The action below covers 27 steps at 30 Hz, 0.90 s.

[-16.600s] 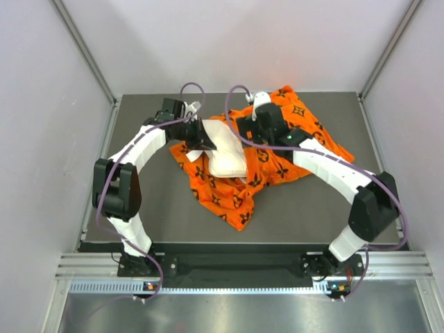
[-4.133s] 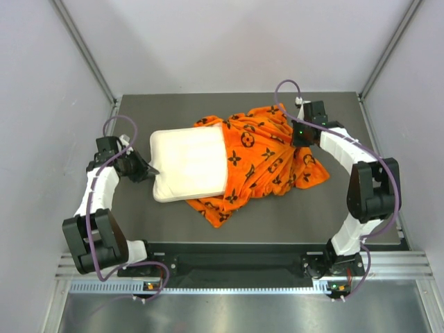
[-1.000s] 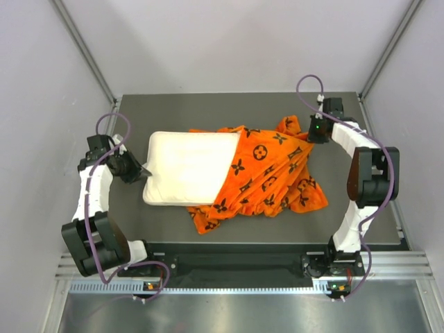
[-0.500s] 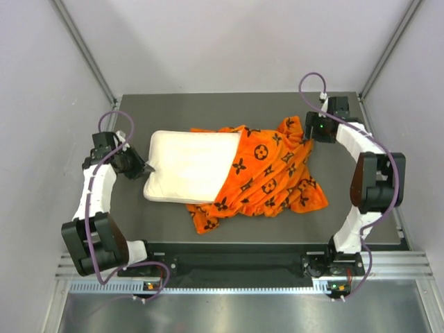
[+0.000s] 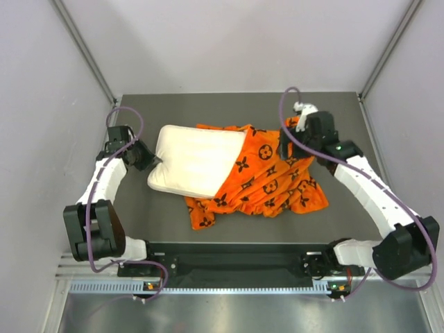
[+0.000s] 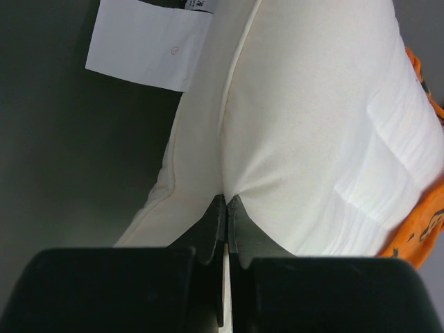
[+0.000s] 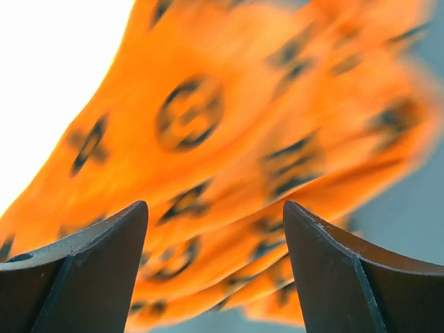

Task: Remove the pillowcase from the pillow

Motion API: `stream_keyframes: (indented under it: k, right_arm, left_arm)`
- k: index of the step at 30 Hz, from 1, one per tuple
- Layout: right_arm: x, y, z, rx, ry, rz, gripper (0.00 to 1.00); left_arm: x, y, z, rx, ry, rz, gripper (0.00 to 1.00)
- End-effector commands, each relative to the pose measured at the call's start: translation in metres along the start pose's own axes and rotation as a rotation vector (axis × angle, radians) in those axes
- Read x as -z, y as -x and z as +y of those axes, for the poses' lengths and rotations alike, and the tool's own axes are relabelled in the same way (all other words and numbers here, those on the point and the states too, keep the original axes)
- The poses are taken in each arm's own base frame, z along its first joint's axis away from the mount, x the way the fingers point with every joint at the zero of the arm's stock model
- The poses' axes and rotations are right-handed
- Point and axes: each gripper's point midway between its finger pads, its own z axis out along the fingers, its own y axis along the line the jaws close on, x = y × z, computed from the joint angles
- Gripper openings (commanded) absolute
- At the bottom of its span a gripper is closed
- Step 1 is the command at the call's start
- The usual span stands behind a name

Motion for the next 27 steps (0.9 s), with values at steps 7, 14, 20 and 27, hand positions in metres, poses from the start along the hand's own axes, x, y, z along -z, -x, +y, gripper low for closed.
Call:
stream_keyframes:
  k: [7,14,20,27]
  right_arm:
    - [0.035,-0.116,0.063,-0.011,0.121,0.34,0.79]
    - [0.028,-0.161,0.073,-0.014,0.157,0.474,0.79]
    - [-0.012,-0.176,0.09,0.009,0.192,0.517,0.78]
    - [-0.062,-0.14,0.092,0.056,0.132,0.411,0.77]
  left_arm:
    - [-0.001,0.033,-0.049,-0.015,-0.146,-0.08,0.0]
    - [-0.004,0.026,-0.048,-0.015,-0.15,-0.057,0.0]
    - [-0.005,0.022,-0.049,-0.016,-0.162,-0.047,0.0]
    - [-0.017,0.022,-0.056,-0.012,-0.187,-0.044,0.0]
